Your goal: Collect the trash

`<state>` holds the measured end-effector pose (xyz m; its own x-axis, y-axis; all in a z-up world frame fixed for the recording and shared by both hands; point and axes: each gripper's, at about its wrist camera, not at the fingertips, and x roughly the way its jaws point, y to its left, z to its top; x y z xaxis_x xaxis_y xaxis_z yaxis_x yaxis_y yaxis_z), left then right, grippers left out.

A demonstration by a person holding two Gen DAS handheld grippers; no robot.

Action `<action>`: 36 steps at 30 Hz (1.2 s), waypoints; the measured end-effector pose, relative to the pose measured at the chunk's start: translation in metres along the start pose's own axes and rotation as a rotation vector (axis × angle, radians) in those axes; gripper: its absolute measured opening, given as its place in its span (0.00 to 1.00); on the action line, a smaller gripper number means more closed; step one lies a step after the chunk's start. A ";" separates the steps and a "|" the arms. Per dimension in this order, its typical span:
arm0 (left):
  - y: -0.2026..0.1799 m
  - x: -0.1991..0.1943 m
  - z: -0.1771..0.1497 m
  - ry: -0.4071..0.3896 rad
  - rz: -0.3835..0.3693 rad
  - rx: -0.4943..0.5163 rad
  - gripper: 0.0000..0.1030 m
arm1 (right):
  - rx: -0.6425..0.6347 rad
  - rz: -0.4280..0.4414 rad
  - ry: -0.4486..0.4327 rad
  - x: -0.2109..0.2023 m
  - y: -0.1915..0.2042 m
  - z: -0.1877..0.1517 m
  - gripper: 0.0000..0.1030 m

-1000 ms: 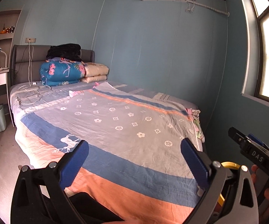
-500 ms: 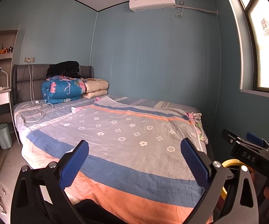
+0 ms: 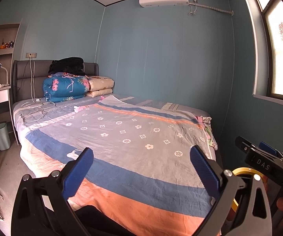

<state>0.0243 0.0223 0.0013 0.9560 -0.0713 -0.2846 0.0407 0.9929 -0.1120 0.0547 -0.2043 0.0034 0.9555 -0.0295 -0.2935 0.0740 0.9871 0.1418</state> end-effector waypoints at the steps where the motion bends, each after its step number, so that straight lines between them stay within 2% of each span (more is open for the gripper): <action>1: 0.000 0.000 0.000 0.002 -0.001 -0.001 0.92 | -0.001 -0.002 0.000 0.000 0.000 0.000 0.92; 36: 0.001 0.005 -0.003 0.029 -0.017 -0.020 0.92 | 0.007 -0.003 0.027 0.006 -0.003 -0.010 0.92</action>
<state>0.0278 0.0230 -0.0033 0.9464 -0.0909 -0.3098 0.0505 0.9894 -0.1359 0.0569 -0.2061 -0.0084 0.9474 -0.0283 -0.3189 0.0789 0.9860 0.1470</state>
